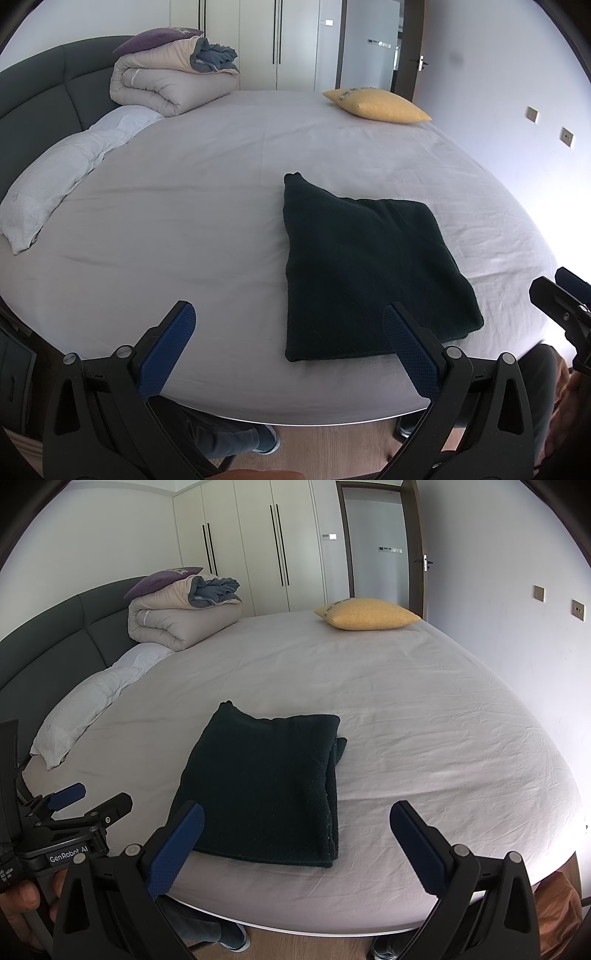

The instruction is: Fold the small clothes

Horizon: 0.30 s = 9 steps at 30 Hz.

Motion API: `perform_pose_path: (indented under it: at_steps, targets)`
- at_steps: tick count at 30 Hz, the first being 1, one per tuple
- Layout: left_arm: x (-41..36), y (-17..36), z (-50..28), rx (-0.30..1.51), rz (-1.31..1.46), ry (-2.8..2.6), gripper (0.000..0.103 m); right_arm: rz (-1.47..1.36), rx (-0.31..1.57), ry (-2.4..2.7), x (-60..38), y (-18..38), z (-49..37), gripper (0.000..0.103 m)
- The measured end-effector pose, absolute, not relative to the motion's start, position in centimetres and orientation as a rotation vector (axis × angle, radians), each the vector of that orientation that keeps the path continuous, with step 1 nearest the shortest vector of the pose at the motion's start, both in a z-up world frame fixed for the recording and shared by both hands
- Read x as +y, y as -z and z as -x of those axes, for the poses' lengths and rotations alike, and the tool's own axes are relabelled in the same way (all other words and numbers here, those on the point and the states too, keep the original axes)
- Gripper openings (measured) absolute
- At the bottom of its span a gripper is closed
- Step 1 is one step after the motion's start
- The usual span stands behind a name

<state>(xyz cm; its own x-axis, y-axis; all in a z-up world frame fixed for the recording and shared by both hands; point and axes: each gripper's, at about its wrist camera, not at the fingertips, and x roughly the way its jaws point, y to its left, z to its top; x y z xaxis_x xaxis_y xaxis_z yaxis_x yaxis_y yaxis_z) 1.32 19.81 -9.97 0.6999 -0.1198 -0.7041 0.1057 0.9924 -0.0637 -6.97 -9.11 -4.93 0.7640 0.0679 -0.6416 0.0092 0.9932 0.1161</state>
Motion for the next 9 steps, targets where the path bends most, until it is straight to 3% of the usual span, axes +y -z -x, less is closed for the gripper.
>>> perform_pose_path:
  at_steps: [9]
  targets:
    - [19.7,10.01,-1.52,0.777,0.007,0.134,0.103,-0.116,0.702,-0.033,-9.16,4.93,6.99,0.103]
